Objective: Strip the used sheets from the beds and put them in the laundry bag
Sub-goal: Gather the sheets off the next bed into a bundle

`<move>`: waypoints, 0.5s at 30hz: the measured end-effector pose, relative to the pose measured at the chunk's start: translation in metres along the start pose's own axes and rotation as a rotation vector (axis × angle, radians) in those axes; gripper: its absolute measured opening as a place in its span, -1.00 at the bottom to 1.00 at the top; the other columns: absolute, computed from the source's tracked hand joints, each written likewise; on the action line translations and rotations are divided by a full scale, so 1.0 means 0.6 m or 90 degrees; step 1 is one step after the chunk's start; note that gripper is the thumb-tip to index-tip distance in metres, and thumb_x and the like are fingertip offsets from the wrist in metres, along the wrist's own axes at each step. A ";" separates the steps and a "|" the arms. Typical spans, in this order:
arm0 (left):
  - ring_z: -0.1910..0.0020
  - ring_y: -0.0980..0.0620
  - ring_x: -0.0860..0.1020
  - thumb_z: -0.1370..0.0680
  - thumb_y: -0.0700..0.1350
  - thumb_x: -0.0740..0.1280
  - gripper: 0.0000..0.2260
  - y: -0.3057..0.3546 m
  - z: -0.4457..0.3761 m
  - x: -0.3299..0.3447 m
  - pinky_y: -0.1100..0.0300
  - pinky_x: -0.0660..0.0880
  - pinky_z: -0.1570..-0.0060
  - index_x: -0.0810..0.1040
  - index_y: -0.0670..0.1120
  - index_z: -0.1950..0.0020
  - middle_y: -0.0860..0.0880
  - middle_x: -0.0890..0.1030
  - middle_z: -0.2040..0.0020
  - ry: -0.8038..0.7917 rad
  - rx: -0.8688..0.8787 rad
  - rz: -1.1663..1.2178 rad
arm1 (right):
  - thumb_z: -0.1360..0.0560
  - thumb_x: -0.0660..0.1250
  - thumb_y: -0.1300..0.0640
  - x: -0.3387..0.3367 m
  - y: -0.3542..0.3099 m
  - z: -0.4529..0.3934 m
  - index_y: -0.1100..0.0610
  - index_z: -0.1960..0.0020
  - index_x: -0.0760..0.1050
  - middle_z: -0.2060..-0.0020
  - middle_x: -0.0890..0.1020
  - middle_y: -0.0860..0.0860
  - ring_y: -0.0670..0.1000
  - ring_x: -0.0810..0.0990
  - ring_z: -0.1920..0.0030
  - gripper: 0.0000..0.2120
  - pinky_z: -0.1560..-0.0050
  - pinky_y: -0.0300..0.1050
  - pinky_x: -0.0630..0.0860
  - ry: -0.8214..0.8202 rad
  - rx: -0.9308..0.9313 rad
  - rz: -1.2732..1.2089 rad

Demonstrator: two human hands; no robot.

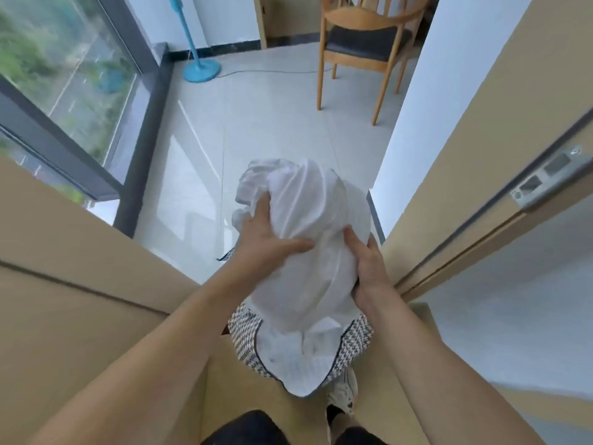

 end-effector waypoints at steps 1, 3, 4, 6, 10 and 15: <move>-0.42 -0.01 0.41 -0.13 0.21 0.64 0.18 0.000 -0.035 0.006 -0.02 0.43 -0.39 0.03 0.29 -0.62 0.08 0.34 -0.49 -0.003 0.000 -0.035 | -0.32 0.62 -0.13 0.005 0.010 -0.036 0.04 -0.39 0.54 -0.19 0.71 0.13 0.25 0.69 -0.18 -0.30 -0.19 0.28 0.62 0.019 0.036 -0.024; -0.38 0.00 0.37 -0.26 0.12 0.64 0.15 -0.011 -0.092 0.032 0.17 0.36 -0.26 -0.05 0.26 -0.65 0.04 0.24 -0.49 -0.019 -0.002 -0.122 | -0.33 0.62 -0.25 0.003 0.046 -0.107 0.04 -0.44 0.52 -0.29 0.64 0.19 0.30 0.63 -0.27 -0.22 -0.29 0.37 0.53 0.024 0.130 -0.071; -0.41 -0.04 0.36 -0.31 0.10 0.62 0.12 -0.025 -0.115 0.052 0.18 0.34 -0.20 -0.08 0.27 -0.64 0.00 0.20 -0.52 -0.024 0.001 -0.175 | -0.39 0.56 -0.30 -0.003 0.064 -0.134 0.05 -0.46 0.52 -0.33 0.61 0.22 0.31 0.60 -0.31 -0.25 -0.34 0.38 0.49 0.026 0.172 -0.090; -0.53 -0.15 0.25 -0.35 0.12 0.58 0.08 -0.079 -0.154 0.106 0.03 0.39 -0.30 -0.13 0.34 -0.61 -0.06 0.05 -0.62 -0.051 -0.014 -0.240 | -0.55 0.35 -0.33 -0.029 0.115 -0.182 0.09 -0.41 0.56 -0.30 0.63 0.25 0.28 0.63 -0.27 -0.38 -0.31 0.28 0.52 0.027 0.266 -0.118; -0.64 -0.19 -0.02 -0.45 0.09 0.50 0.02 -0.234 -0.179 0.211 -0.20 0.33 -0.45 -0.21 0.33 -0.61 -0.01 -0.25 -0.66 -0.184 -0.176 -0.263 | -0.61 0.20 -0.30 -0.113 0.251 -0.221 0.15 -0.39 0.56 -0.23 0.66 0.27 0.27 0.67 -0.21 -0.38 -0.22 0.18 0.57 0.090 0.390 -0.137; -0.64 -0.15 0.02 -0.47 0.04 0.53 0.03 -0.432 -0.183 0.258 -0.16 0.25 -0.52 -0.19 0.25 -0.65 -0.08 -0.13 -0.67 -0.298 -0.374 -0.147 | -0.55 0.37 -0.25 -0.175 0.371 -0.207 0.12 -0.23 0.59 -0.01 0.75 0.20 0.23 0.69 -0.09 -0.52 -0.05 0.13 0.61 0.239 0.539 0.035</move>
Point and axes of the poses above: each hand's wrist, its own z-axis away from the middle knuckle, its own x-axis out of the palm, y = z × x, the point moved 1 cm from there along -z, towards the middle knuckle
